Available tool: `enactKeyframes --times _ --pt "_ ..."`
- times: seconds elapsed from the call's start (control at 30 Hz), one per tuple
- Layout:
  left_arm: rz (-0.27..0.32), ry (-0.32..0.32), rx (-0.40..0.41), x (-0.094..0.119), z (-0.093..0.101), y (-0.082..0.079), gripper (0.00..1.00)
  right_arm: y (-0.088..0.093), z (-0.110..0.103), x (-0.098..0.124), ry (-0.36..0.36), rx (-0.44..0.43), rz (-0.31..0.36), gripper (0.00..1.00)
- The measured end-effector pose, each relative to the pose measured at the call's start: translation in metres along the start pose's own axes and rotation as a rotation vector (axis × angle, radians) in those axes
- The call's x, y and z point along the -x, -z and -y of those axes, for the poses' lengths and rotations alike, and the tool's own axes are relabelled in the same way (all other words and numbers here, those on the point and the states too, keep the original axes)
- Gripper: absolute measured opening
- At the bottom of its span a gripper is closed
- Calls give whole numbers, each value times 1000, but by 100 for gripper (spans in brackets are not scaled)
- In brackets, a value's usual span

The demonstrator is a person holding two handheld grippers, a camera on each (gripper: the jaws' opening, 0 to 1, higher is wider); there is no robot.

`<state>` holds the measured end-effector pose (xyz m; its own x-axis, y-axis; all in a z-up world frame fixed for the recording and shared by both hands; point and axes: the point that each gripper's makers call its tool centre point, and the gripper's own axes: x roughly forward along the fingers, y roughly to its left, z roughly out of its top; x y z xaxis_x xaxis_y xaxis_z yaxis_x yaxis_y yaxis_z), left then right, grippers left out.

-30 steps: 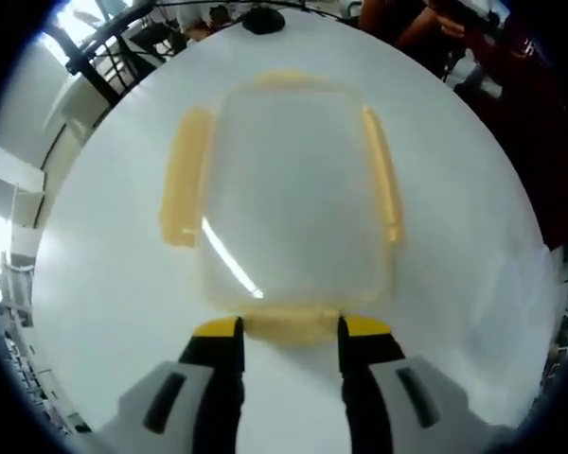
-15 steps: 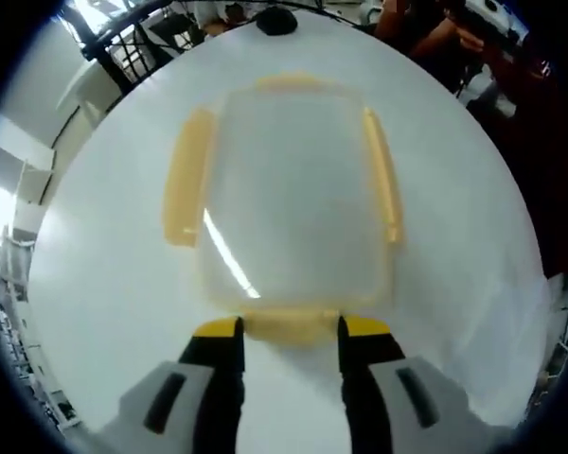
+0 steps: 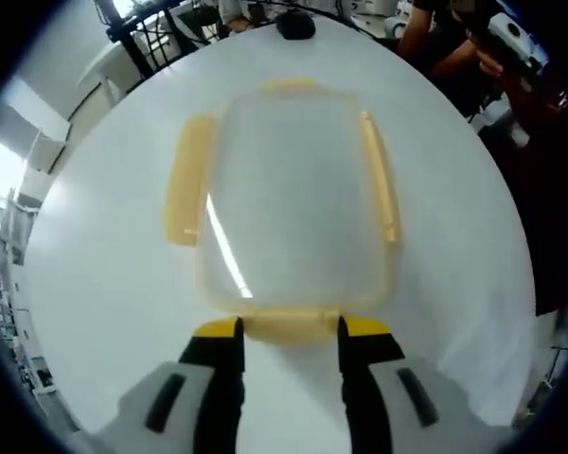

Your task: Snap each plastic latch of the storage box into its locked position after aligning the lid with the box until every specified latch is closed and the lid sits flush.

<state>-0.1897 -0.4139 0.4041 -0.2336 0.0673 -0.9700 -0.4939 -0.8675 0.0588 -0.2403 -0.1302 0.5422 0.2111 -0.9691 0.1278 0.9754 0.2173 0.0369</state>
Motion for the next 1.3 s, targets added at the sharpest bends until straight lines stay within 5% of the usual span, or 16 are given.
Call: enactKeyframes --times 1.3 --pt "7 -33 207 -2 54 -3 37 2 7 -3 -5 1 -4 100"
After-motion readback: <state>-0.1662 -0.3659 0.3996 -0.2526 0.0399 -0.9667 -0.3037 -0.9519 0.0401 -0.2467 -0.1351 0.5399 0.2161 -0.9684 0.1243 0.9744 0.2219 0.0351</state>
